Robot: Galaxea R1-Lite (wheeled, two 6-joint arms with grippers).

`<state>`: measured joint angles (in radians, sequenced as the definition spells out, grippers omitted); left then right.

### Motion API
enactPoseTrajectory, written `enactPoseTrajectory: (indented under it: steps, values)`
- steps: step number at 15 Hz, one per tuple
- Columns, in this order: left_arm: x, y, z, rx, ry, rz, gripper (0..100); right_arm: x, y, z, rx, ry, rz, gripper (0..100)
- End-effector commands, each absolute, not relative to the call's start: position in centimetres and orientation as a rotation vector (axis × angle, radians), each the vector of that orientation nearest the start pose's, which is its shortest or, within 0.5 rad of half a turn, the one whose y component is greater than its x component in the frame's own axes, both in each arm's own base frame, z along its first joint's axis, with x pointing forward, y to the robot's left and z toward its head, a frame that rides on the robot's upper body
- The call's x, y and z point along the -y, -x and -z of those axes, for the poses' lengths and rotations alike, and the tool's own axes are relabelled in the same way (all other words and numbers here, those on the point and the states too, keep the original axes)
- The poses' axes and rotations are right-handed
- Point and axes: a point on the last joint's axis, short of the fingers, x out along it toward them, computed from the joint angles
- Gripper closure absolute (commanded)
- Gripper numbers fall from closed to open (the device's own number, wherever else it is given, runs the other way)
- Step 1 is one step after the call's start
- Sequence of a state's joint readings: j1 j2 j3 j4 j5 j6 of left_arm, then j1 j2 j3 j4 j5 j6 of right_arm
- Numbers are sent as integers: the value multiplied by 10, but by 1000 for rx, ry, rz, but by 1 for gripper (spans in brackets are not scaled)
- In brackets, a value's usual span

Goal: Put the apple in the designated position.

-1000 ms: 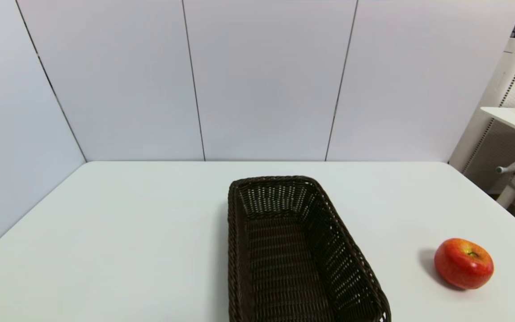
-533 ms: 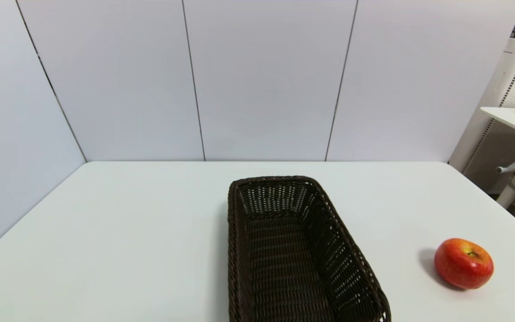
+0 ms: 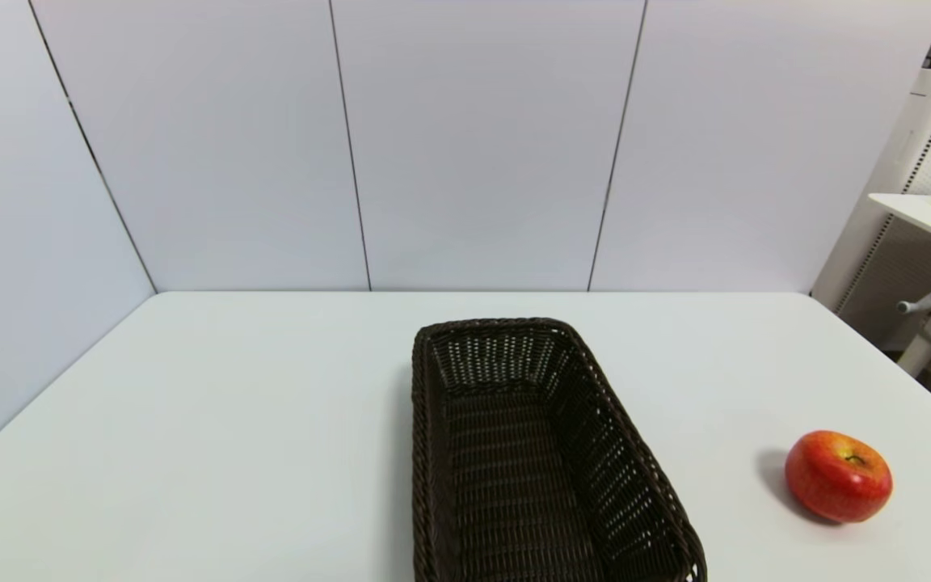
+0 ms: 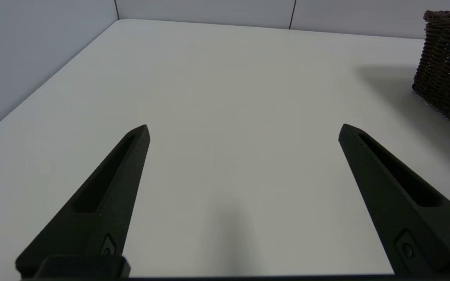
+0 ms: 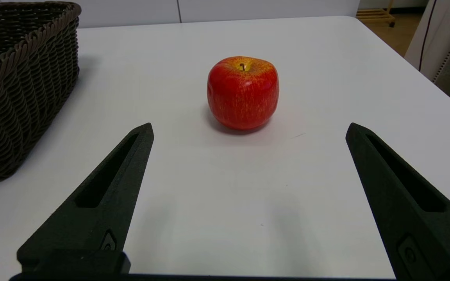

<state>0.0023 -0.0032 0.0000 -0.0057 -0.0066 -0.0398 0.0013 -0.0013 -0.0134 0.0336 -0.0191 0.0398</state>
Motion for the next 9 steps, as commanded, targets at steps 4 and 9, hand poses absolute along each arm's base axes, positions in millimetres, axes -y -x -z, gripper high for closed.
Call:
enactPoseTrajectory:
  steps: [4,9]
  values:
    - [0,23,-76,8,46,-1,0,0,24,-76,-20,-41,20,0]
    - [0,23,-76,8,46,-1,0,0,24,-76,-15,-41,19,0]
